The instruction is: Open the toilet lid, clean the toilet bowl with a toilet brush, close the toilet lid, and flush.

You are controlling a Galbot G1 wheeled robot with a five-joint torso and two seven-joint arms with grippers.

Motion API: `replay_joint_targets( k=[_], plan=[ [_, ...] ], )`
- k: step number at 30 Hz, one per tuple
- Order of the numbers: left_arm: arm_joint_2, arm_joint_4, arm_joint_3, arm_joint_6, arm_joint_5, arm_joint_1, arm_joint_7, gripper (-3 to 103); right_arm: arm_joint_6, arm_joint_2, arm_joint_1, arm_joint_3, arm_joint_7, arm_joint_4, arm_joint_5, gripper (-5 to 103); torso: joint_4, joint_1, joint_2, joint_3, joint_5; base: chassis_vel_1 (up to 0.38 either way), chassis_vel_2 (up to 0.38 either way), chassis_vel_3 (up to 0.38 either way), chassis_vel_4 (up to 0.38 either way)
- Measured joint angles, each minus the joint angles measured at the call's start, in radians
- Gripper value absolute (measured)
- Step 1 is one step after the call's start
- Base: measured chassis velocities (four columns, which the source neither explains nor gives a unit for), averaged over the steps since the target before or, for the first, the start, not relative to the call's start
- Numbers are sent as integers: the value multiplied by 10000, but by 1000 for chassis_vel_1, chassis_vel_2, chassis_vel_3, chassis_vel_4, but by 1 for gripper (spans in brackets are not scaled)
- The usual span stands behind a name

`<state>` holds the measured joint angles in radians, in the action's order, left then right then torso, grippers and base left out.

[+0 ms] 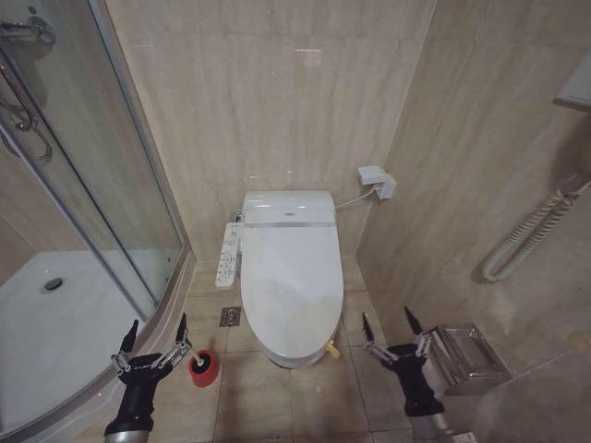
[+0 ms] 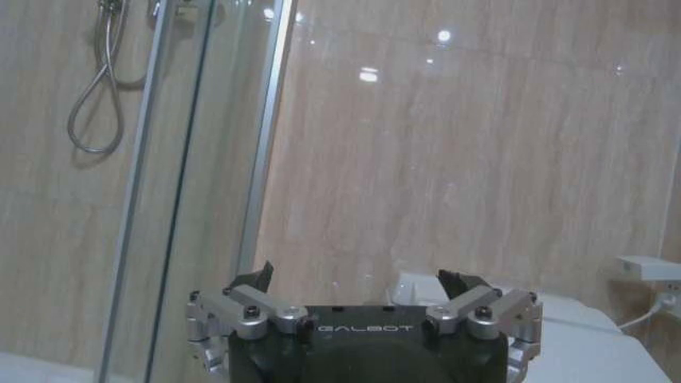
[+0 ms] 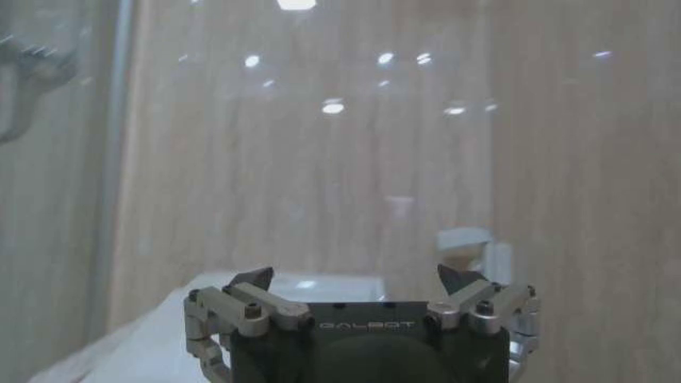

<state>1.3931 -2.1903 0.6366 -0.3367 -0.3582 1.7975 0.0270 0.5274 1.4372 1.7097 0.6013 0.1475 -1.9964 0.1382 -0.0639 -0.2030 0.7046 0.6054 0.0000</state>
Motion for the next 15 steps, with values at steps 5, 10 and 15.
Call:
replay_joint_targets(
  k=[5, 10, 15],
  plan=[
    [-14, 132, -21, -17, -11, -98, 2, 100, -2, -545, 151, -375, 284, 743, -663, 100, -2, 1, 0, 0, 1, 0, 0, 0, 0],
    [-61, 277, -17, -17, -30, -147, 6, 100, -222, -954, 96, -953, 308, 1803, -942, 100, -2, 1, 0, 0, 1, 0, 0, 0, 0],
    [-185, 399, 4, -17, -79, -201, 12, 100, -352, -877, -383, -1371, 393, 3027, -1536, 100, -1, 1, 0, 0, 0, 0, 0, 0, 0]
  ],
)
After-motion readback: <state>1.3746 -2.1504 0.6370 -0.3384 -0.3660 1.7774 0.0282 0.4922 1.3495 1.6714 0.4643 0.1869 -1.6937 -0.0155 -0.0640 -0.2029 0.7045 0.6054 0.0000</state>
